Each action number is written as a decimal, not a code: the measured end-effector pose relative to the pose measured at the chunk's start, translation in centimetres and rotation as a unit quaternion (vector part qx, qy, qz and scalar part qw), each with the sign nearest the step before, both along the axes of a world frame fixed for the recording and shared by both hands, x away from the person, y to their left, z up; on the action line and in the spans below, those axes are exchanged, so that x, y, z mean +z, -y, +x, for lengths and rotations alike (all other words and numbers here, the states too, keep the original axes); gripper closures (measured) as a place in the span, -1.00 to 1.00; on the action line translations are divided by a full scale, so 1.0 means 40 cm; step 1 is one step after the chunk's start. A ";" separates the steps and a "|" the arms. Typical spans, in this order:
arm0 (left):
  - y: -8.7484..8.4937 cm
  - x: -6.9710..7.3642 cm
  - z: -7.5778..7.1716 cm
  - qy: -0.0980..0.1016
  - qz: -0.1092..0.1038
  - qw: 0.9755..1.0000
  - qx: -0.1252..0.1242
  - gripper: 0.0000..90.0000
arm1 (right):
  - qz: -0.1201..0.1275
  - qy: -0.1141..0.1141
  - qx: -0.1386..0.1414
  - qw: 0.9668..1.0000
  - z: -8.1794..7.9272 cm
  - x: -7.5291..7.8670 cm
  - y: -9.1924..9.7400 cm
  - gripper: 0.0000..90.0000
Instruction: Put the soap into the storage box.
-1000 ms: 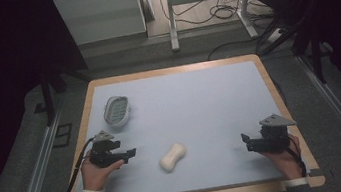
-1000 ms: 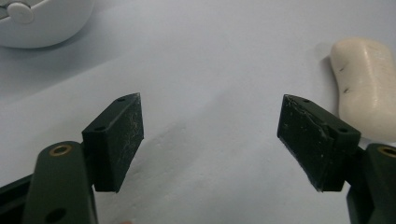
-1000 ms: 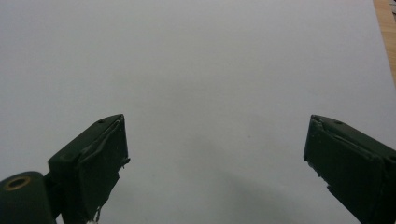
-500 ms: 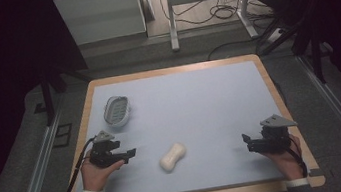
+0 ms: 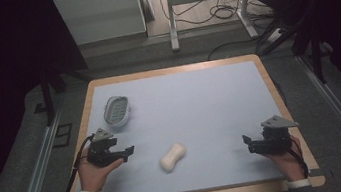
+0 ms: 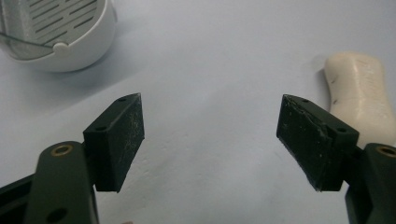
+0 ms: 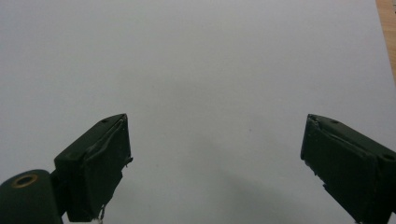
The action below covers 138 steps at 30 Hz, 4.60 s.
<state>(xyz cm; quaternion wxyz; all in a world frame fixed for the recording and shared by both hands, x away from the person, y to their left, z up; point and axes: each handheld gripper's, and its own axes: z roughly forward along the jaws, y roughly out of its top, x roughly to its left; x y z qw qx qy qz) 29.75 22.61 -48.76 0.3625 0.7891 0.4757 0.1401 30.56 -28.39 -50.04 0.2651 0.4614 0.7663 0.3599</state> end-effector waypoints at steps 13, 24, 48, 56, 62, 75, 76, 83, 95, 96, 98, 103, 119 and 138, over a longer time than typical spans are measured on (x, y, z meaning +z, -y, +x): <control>0.033 0.055 -0.008 0.004 -0.004 1.000 -0.029 -0.48 | -0.005 -0.001 -0.011 1.000 0.000 -0.003 0.009 -0.82; 0.100 0.079 -0.004 0.004 0.016 0.998 -0.058 -0.48 | -0.006 0.003 -0.015 1.000 -0.002 -0.002 0.014 -0.82; 0.218 0.067 0.013 -0.025 0.046 0.993 -0.108 -0.47 | -0.006 0.008 -0.028 1.000 -0.004 -0.001 0.022 -0.82; 0.270 0.053 0.015 -0.037 0.064 0.989 -0.130 -0.47 | -0.009 0.007 -0.025 1.000 -0.003 -0.003 0.018 -0.82; 0.289 0.034 0.019 -0.047 0.071 0.988 -0.129 -0.46 | -0.008 0.005 -0.026 1.000 -0.003 -0.003 0.019 -0.82; 0.341 -0.006 0.024 -0.072 0.111 0.983 -0.129 -0.43 | -0.011 -0.006 -0.028 1.000 0.000 -0.010 0.019 -0.82; 0.341 -0.006 0.024 -0.072 0.111 0.983 -0.129 -0.43 | -0.012 -0.006 -0.029 1.000 0.001 -0.010 0.019 -0.82; 0.368 -0.034 0.031 -0.089 0.115 0.980 -0.136 -0.42 | -0.012 -0.008 -0.030 0.999 0.000 -0.010 0.021 -0.82; 0.384 -0.065 0.030 -0.094 0.133 0.978 -0.131 -0.27 | -0.016 -0.010 -0.030 0.999 0.002 -0.013 0.021 -0.82; 0.384 -0.065 0.030 -0.095 0.135 0.977 -0.133 -0.21 | -0.015 -0.010 -0.031 0.999 0.002 -0.013 0.021 -0.82; 0.386 -0.066 0.026 -0.095 0.135 0.976 -0.140 -0.13 | -0.014 -0.010 -0.032 0.999 0.001 -0.012 0.022 -0.82; 0.386 -0.065 0.024 -0.095 0.131 0.976 -0.145 0.03 | -0.016 -0.011 -0.031 0.999 0.001 -0.011 0.019 -0.82; 0.361 -0.034 0.034 -0.084 0.119 0.978 -0.151 0.10 | -0.013 -0.008 -0.037 0.999 0.000 -0.007 0.028 -0.82; 0.325 0.003 0.056 -0.077 0.109 0.980 -0.147 0.10 | -0.011 -0.009 -0.046 0.999 0.001 -0.009 0.033 -0.82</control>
